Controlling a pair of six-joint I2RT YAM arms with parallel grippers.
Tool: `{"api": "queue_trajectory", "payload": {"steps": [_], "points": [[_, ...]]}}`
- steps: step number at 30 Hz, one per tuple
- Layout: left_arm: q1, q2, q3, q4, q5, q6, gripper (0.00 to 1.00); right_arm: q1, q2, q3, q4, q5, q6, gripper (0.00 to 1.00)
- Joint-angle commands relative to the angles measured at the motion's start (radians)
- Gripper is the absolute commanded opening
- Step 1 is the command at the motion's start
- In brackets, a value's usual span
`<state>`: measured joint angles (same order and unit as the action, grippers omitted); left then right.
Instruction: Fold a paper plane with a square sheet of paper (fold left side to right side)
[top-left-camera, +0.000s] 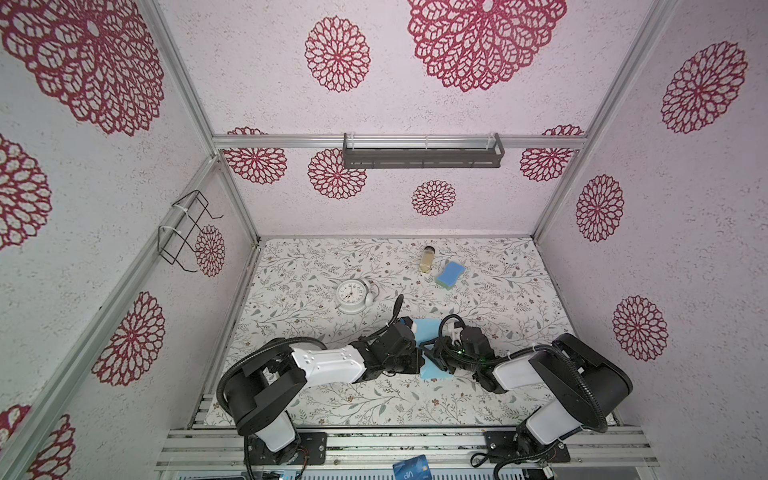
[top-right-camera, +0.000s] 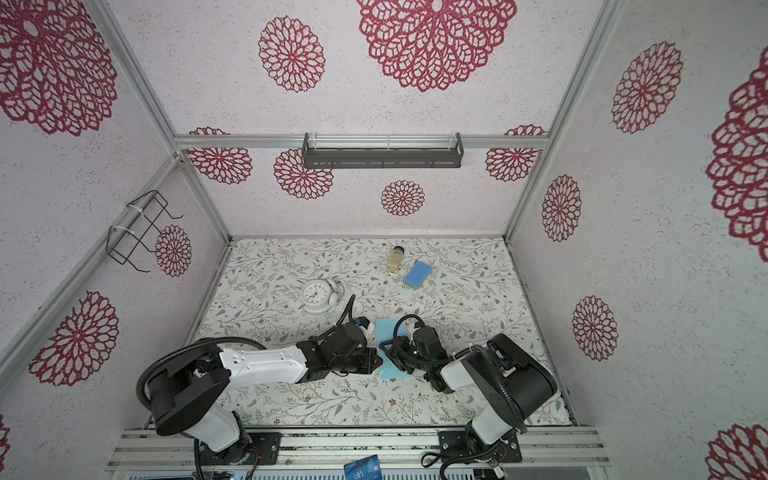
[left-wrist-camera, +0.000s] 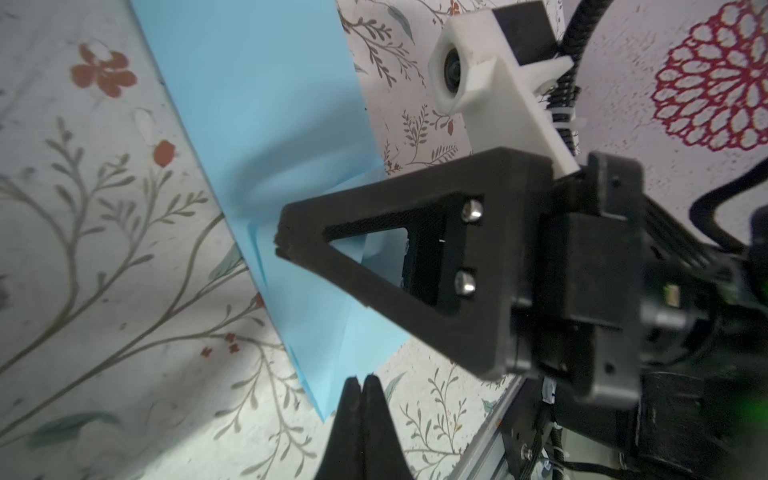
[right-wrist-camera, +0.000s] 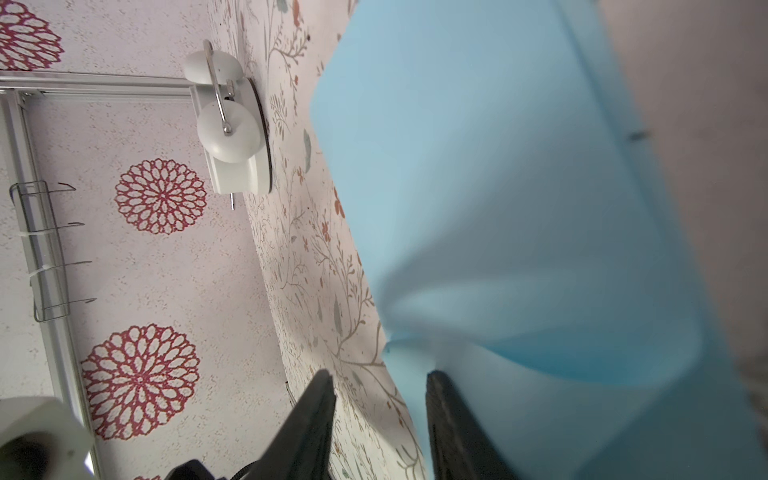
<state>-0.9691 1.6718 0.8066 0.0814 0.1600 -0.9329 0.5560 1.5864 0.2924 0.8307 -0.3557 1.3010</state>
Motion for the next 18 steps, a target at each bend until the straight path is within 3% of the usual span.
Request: {"api": "queue_trajectory", "payload": {"steps": [1, 18], "points": [[-0.008, 0.051, 0.046, 0.048, -0.016, -0.008, 0.00, 0.002, 0.043, -0.039, -0.148, 0.083, 0.021, 0.41], [-0.016, 0.117, 0.011, 0.099, -0.022, -0.029, 0.00, 0.005, 0.083, -0.055, -0.090, 0.076, 0.051, 0.41]]}}
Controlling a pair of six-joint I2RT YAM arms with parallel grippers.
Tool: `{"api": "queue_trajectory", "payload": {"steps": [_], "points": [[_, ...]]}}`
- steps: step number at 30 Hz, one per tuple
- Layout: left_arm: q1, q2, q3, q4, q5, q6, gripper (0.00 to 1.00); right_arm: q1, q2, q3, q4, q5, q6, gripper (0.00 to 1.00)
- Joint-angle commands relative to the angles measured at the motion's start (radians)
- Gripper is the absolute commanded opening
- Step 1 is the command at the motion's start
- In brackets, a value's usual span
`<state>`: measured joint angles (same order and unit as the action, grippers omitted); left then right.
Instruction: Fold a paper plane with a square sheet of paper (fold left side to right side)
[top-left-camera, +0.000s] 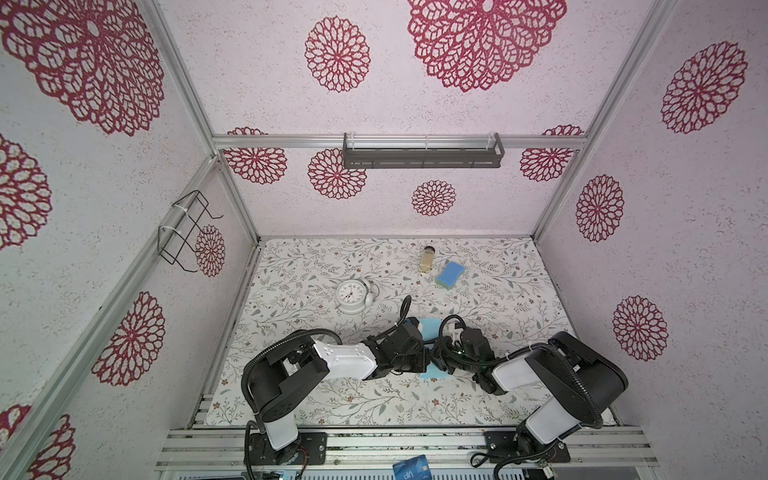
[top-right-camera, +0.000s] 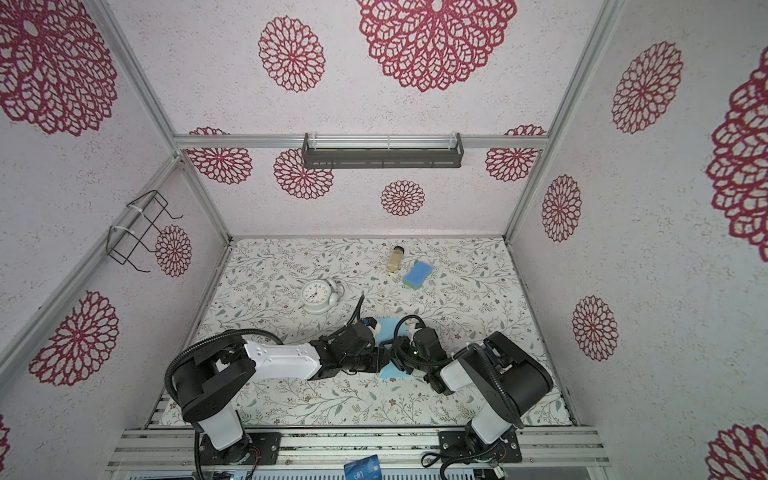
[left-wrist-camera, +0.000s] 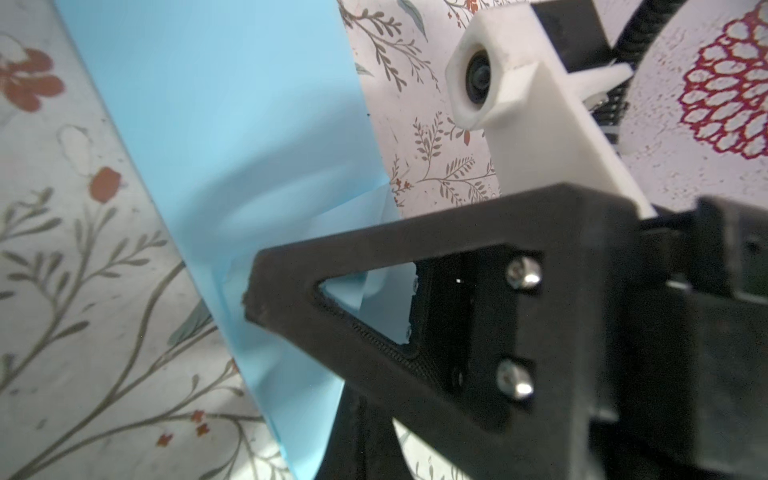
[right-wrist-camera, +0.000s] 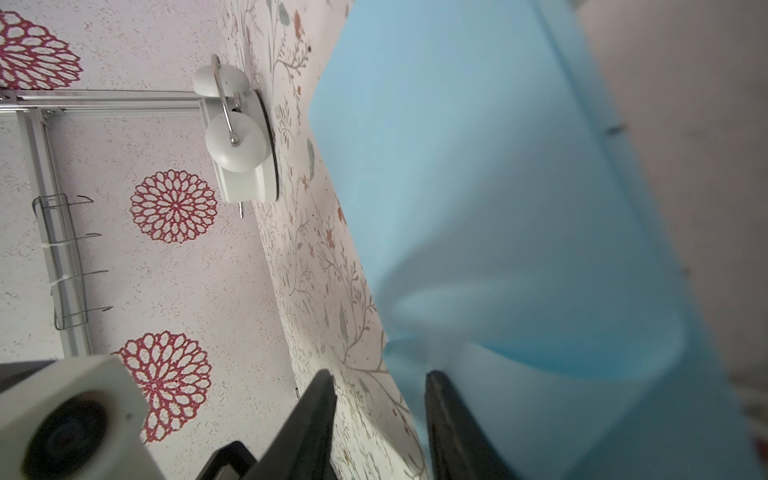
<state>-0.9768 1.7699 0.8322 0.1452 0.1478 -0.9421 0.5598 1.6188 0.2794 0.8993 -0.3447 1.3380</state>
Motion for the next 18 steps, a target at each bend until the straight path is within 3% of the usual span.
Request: {"api": "queue_trajectory", "payload": {"steps": [1, 18], "points": [[-0.008, 0.021, -0.016, 0.037, -0.011, -0.020, 0.00, 0.000, 0.055, -0.043, -0.153, 0.064, 0.017, 0.41], [-0.016, 0.058, -0.041, 0.044, -0.016, -0.029, 0.00, 0.009, 0.049, -0.042, -0.136, 0.064, 0.040, 0.40]]}}
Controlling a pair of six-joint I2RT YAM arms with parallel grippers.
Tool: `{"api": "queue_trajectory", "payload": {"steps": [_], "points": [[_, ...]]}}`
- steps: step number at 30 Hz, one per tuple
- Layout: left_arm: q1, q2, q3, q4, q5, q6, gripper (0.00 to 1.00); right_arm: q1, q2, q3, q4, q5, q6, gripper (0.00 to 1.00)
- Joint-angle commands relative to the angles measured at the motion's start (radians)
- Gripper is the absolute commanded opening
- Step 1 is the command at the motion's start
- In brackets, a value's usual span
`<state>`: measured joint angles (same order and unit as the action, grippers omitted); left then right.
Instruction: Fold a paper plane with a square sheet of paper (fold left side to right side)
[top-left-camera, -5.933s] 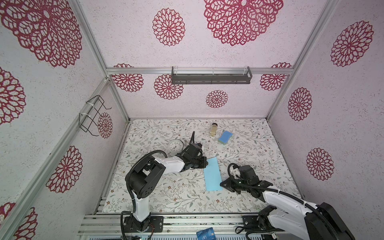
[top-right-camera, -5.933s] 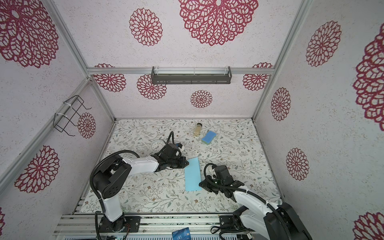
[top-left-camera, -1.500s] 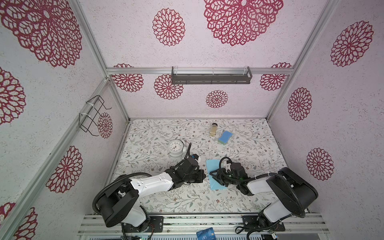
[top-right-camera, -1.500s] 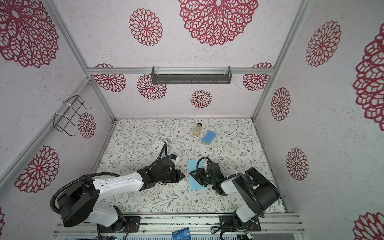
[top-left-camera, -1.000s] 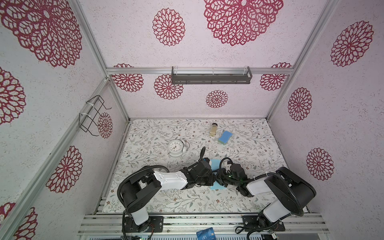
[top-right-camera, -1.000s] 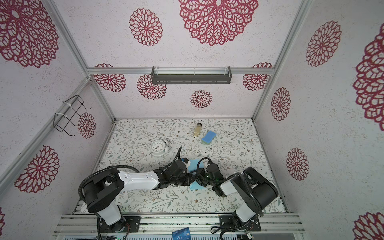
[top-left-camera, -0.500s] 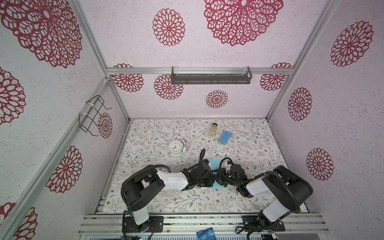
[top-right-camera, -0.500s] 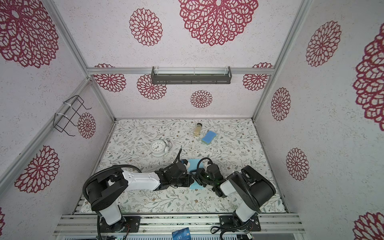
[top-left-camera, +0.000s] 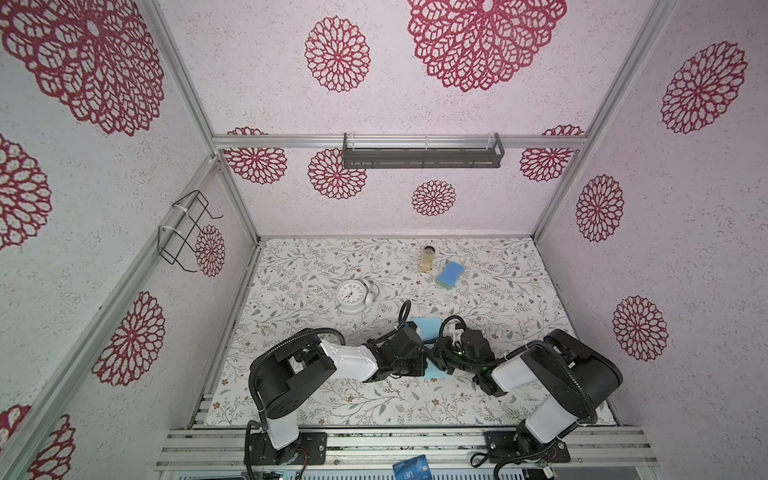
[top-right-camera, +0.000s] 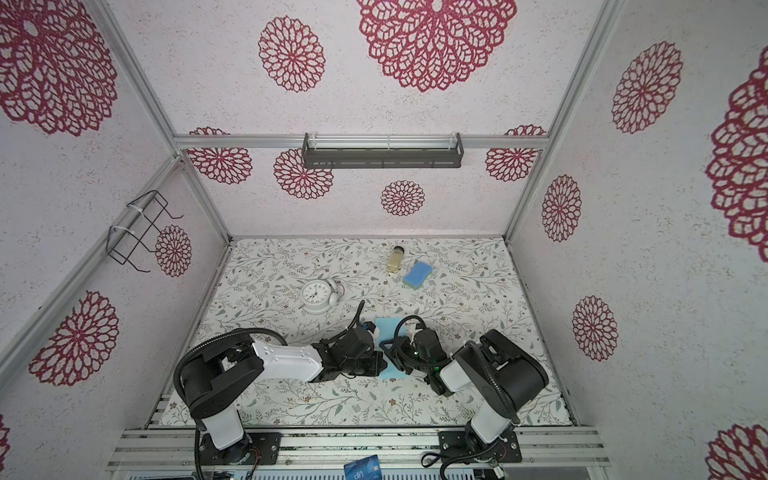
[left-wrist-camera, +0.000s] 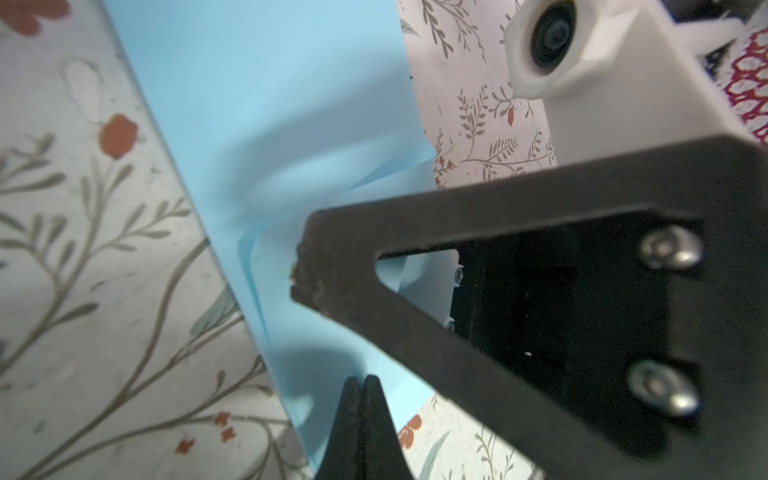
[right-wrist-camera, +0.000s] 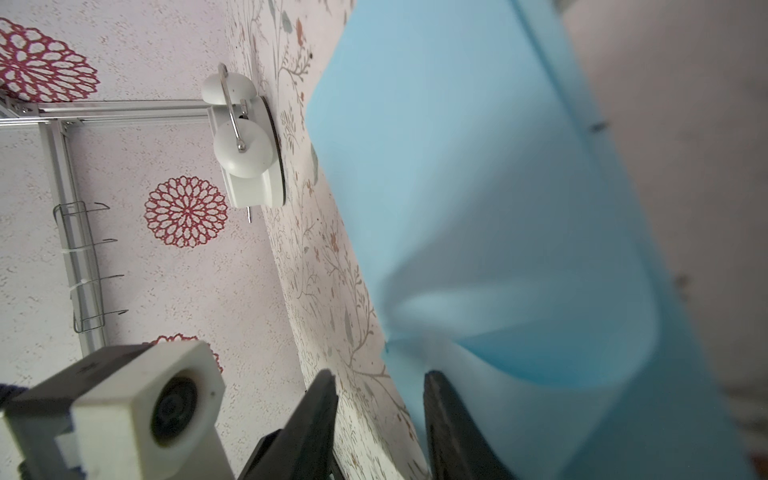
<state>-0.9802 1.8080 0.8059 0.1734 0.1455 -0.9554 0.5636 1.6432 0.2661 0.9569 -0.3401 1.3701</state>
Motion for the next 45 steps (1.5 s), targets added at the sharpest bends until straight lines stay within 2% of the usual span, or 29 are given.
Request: {"api": "queue_trajectory", "payload": {"steps": [1, 9, 15, 21, 22, 24, 25, 26, 27, 36, 45], "points": [[-0.014, 0.020, -0.018, 0.015, -0.015, -0.019, 0.00, 0.005, 0.022, -0.026, -0.197, 0.059, 0.009, 0.40], [-0.020, 0.025, -0.025, 0.005, -0.020, -0.019, 0.00, 0.002, -0.057, 0.044, -0.313, 0.046, -0.040, 0.40], [-0.026, 0.025, -0.027, -0.003, -0.026, -0.016, 0.00, -0.026, -0.222, 0.124, -0.529, 0.062, -0.140, 0.41], [-0.026, 0.029, -0.025, -0.003, -0.025, -0.013, 0.00, -0.100, -0.387, 0.118, -0.691, 0.058, -0.198, 0.42], [-0.027, 0.031, -0.024, -0.004, -0.025, -0.012, 0.00, -0.108, -0.411, 0.118, -0.718, 0.054, -0.213, 0.41], [-0.028, 0.031, -0.022, -0.007, -0.023, -0.010, 0.00, -0.121, -0.455, 0.118, -0.781, 0.039, -0.255, 0.32], [-0.028, 0.031, -0.020, -0.008, -0.023, -0.008, 0.00, -0.124, -0.472, 0.113, -0.802, 0.030, -0.272, 0.22], [-0.028, 0.032, -0.019, -0.009, -0.023, -0.007, 0.00, -0.129, -0.486, 0.105, -0.812, 0.014, -0.289, 0.07], [-0.028, 0.032, -0.017, -0.011, -0.023, -0.005, 0.00, -0.131, -0.496, 0.098, -0.823, -0.004, -0.305, 0.00], [-0.027, 0.035, -0.017, -0.019, -0.018, 0.004, 0.00, -0.124, -0.451, 0.108, -0.834, -0.147, -0.418, 0.00], [-0.028, 0.033, -0.020, -0.026, -0.021, 0.006, 0.00, -0.059, -0.363, 0.161, -0.803, -0.138, -0.439, 0.00]]}}
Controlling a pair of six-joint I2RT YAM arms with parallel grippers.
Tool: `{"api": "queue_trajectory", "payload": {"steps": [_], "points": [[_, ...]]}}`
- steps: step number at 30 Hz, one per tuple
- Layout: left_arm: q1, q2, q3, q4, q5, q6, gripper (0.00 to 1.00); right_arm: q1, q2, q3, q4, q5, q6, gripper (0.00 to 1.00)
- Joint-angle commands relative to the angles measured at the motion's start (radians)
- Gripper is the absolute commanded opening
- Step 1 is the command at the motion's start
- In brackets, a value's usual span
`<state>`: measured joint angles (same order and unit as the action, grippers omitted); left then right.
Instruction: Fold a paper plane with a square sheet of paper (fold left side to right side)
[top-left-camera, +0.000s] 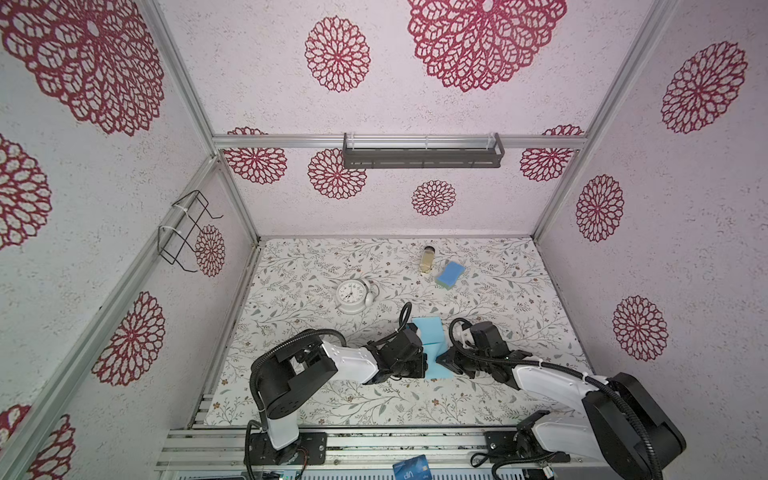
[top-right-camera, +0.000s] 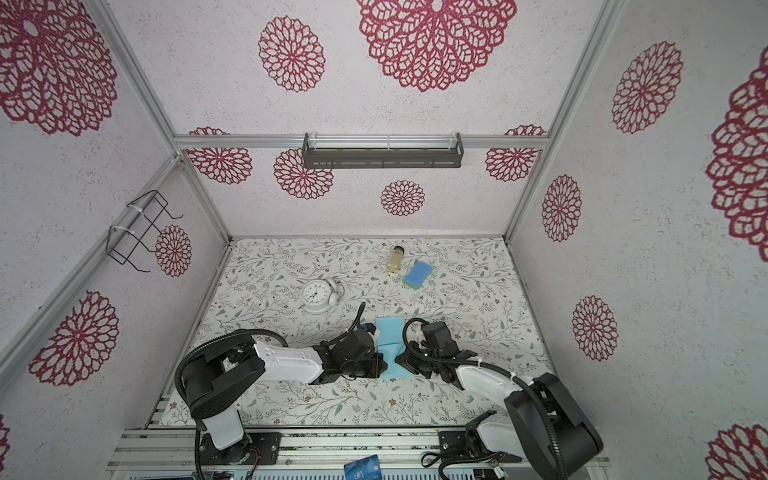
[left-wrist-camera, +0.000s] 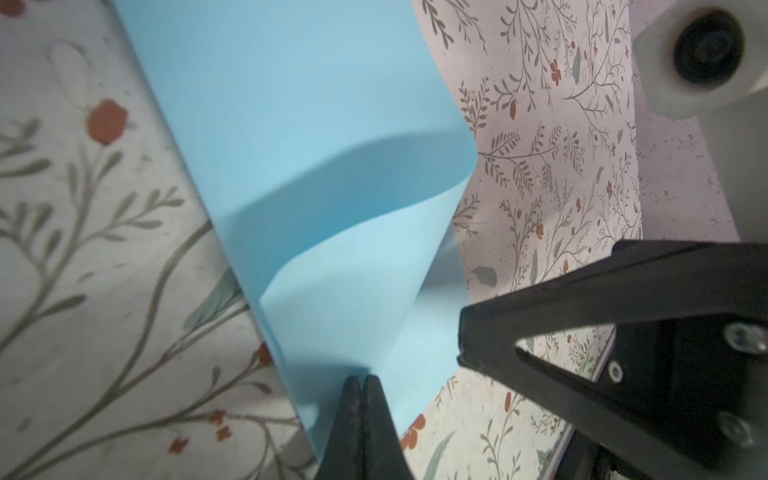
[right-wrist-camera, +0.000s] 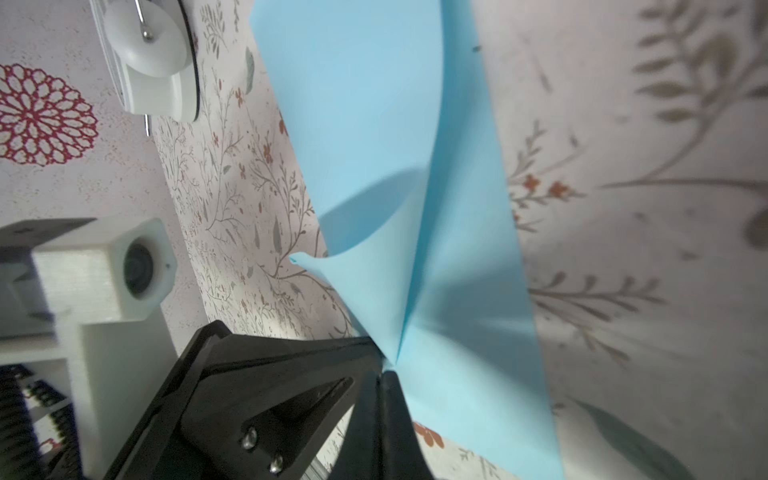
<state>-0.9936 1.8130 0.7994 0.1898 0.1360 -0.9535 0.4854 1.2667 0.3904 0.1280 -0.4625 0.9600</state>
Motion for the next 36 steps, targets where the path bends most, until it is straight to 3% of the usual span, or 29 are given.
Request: {"api": "queue_trajectory", "payload": {"steps": [1, 17, 36], "points": [[-0.014, 0.028, -0.014, -0.043, -0.011, 0.002, 0.00, 0.027, 0.022, 0.040, 0.034, -0.012, -0.026, 0.00], [-0.014, 0.025, -0.011, -0.056, -0.012, 0.002, 0.00, 0.049, 0.180, 0.011, 0.150, 0.059, -0.021, 0.00], [-0.019, 0.010, -0.028, -0.061, -0.019, -0.001, 0.00, -0.143, 0.242, -0.034, 0.181, 0.082, -0.072, 0.00]]}}
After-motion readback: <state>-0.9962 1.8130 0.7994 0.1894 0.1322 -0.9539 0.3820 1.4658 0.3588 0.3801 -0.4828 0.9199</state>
